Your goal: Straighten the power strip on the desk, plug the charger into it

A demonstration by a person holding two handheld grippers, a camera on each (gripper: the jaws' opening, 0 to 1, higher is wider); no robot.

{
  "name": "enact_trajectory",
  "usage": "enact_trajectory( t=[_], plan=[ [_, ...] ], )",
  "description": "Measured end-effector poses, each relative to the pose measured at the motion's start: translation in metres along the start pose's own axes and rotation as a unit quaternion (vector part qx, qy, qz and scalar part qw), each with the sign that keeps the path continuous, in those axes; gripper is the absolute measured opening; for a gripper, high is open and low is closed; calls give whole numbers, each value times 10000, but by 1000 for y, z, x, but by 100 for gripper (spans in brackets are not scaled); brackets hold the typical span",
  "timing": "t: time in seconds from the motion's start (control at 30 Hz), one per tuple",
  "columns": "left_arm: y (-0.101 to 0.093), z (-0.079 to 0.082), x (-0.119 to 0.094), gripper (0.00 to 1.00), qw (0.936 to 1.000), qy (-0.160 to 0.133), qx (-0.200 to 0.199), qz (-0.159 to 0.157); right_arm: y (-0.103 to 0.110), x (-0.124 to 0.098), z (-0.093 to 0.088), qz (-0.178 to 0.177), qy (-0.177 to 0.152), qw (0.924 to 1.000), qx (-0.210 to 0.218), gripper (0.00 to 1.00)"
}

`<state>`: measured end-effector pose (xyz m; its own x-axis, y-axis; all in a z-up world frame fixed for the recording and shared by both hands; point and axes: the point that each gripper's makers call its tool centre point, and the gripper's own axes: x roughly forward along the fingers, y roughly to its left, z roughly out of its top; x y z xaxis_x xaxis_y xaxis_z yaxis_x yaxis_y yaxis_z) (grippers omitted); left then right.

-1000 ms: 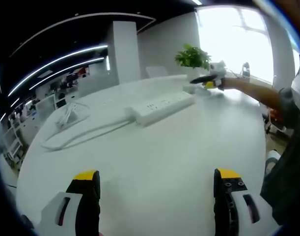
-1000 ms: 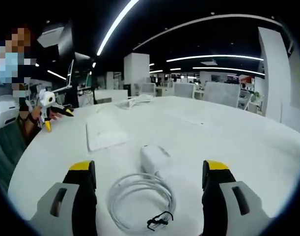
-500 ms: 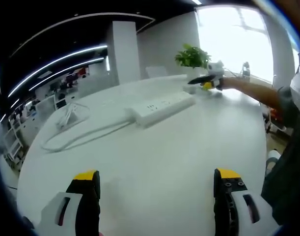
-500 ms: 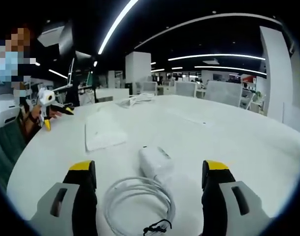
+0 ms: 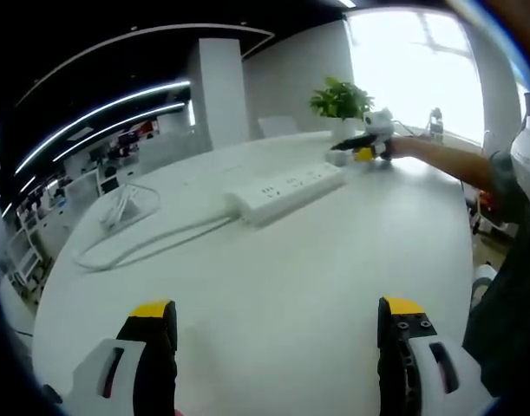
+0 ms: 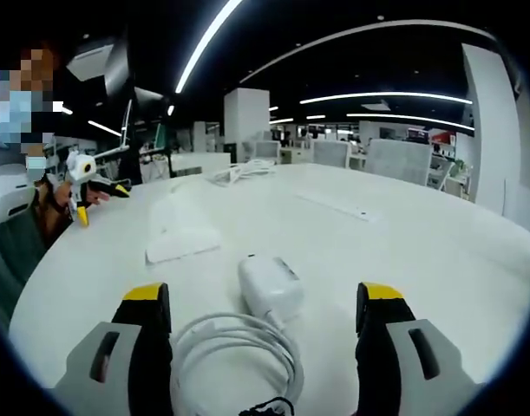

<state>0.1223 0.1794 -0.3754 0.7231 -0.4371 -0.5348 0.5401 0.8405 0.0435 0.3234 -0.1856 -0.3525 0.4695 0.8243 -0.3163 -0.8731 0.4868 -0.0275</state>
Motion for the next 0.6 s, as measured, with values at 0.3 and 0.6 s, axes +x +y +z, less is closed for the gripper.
enact_trajectory(
  t=[0.3, 0.6],
  plan=[
    [1, 1, 2, 99, 10000, 11, 20, -13, -4, 5, 0, 80, 37, 10000, -36, 88],
    [1, 0, 3, 99, 10000, 39, 9, 1, -4, 11, -1, 203, 84, 9997, -56, 87]
  ],
)
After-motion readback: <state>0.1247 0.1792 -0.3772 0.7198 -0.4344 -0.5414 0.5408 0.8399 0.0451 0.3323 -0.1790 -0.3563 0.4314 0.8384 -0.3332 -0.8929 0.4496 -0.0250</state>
